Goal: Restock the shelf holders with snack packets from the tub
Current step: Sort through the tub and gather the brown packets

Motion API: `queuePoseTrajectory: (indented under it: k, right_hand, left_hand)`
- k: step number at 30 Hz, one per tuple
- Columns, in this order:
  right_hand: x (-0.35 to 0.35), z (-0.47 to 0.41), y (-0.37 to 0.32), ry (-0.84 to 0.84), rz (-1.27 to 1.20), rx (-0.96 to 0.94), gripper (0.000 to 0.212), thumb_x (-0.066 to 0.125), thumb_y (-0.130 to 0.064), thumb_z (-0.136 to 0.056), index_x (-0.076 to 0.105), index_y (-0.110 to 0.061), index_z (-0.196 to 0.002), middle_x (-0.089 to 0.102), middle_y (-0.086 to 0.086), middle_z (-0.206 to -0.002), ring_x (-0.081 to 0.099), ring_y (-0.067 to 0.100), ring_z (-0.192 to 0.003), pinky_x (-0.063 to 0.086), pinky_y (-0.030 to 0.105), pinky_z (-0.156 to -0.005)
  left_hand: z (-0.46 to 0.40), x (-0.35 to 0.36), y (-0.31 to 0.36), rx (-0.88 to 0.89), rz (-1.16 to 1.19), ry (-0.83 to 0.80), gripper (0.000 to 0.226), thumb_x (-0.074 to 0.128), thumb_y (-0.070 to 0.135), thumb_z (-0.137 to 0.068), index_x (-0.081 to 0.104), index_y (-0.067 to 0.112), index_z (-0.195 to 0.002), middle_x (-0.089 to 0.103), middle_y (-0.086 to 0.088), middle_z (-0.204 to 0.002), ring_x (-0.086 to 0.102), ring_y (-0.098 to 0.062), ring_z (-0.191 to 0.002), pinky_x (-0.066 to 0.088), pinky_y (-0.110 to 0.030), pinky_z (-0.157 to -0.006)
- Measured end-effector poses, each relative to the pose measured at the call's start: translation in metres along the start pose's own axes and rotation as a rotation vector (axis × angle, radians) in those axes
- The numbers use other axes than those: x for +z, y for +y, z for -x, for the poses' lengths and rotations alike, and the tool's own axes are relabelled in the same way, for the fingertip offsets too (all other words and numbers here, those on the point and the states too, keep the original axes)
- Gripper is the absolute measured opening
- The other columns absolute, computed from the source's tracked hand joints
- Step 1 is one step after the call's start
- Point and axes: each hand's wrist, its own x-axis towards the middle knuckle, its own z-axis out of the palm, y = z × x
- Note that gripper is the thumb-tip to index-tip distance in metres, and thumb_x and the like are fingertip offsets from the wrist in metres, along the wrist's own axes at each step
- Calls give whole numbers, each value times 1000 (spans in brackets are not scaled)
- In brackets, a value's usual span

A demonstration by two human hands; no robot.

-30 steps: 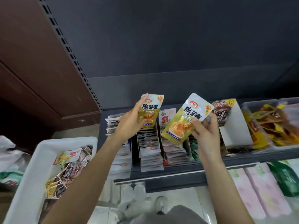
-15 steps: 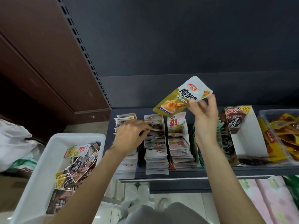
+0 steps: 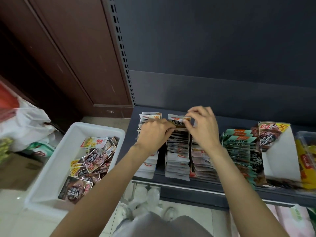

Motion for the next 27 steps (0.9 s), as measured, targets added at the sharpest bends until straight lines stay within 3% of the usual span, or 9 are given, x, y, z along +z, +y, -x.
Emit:
queuePoseTrajectory:
  k: [3,7,10,13,15,18,23,27]
  right_hand:
    - [-1,0,5,-172,181,9,8,73,-17,-80,76,-13,-87,61,2,-107,49,27,-95,47,39,-82]
    - [-5,-3,3,-346,255,122,16,66,-24,-88,75,-18,-99,58,2,-119,44,30,-103,42,41,-87]
    - [-10,-5,-7,-390,275,145,22,61,-24,-91,72,-17,-109,54,5,-128,43,32,-110,40,42,-93]
    - [-20,5,-34,-177,51,64,24,62,-15,-89,68,-13,-112,58,6,-123,48,29,-110,42,40,-95]
    - [-22,14,-71,-78,-139,18,24,59,-13,-90,66,-15,-114,60,1,-117,51,20,-108,40,28,-93]
    - [-5,25,-131,-157,-312,-61,24,57,-9,-93,65,-16,-114,63,-3,-110,56,11,-102,41,21,-88]
    - [60,38,-202,-449,-365,-128,22,57,-12,-93,66,-19,-111,67,-7,-105,61,11,-92,50,27,-76]
    - [138,49,-236,-604,-375,6,20,58,-14,-92,67,-22,-107,67,-10,-104,57,3,-77,51,27,-69]
  left_hand:
    - [0,-2,1,-1,-2,5,19,57,24,-93,75,25,-100,72,5,-98,67,-19,-85,46,-29,-76]
    - [-5,2,7,-53,-86,-101,28,43,29,-99,69,31,-110,68,8,-108,62,-16,-96,38,-25,-73]
    - [-2,-10,8,-91,-50,-53,26,46,28,-97,70,27,-108,68,5,-104,62,-18,-93,39,-26,-72]
    - [25,-32,-4,-112,101,275,18,57,28,-90,72,21,-96,70,5,-87,63,-15,-81,47,-28,-70]
    - [59,-44,-27,-119,159,543,19,54,24,-91,70,14,-86,67,5,-76,57,-11,-68,43,-24,-63]
    - [128,-50,-81,-318,173,669,24,48,18,-92,67,8,-80,65,1,-72,51,-7,-68,37,-22,-64]
    - [237,-49,-188,-840,298,470,12,53,23,-91,63,23,-97,62,8,-86,57,-12,-81,43,-29,-60]
    - [271,-30,-260,-946,307,151,19,59,12,-89,61,27,-100,68,4,-105,62,-14,-86,46,-25,-69]
